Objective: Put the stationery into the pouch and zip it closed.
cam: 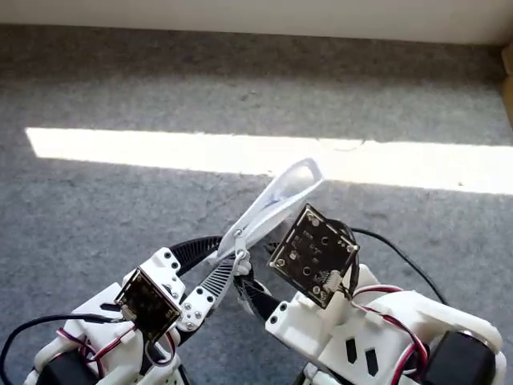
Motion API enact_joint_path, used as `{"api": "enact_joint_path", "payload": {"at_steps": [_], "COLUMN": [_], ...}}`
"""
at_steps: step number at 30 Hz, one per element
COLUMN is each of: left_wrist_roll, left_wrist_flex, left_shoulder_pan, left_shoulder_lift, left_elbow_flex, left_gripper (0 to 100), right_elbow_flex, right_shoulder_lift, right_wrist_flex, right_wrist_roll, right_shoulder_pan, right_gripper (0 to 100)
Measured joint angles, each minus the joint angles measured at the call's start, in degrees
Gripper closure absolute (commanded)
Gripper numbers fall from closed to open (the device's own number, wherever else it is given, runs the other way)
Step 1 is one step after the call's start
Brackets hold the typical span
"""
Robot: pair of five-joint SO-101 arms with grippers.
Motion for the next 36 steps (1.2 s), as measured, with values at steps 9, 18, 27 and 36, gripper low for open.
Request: {"api": "enact_joint_path", "payload": {"at_steps": [9, 18, 27, 36], "left_wrist_roll": [0.00, 0.00, 0.00, 0.00], "left_wrist_flex": [0.00, 0.00, 0.00, 0.00], "left_shoulder_pan": [0.00, -0.35, -0.18, -0.18], "left_shoulder_lift": [0.00, 0.00, 0.00, 0.00], "left_elbow_flex": [0.00, 0.00, 0.00, 0.00], "left_gripper": [100, 100, 100, 100], "right_elbow_flex": [10.20, 12.84, 13.27, 14.95], "right_shoulder_lift": [0.62, -0.09, 0.44, 0.18], "right_wrist_flex": [-9.05, -11.52, -11.52, -11.52], "right_wrist_roll": [-4.31, -4.48, -1.49, -1.14], "right_shoulder_pan": [0.00, 0.09, 8.26, 8.62], "right_gripper": [83.7, 84.3, 84.4, 84.4]}}
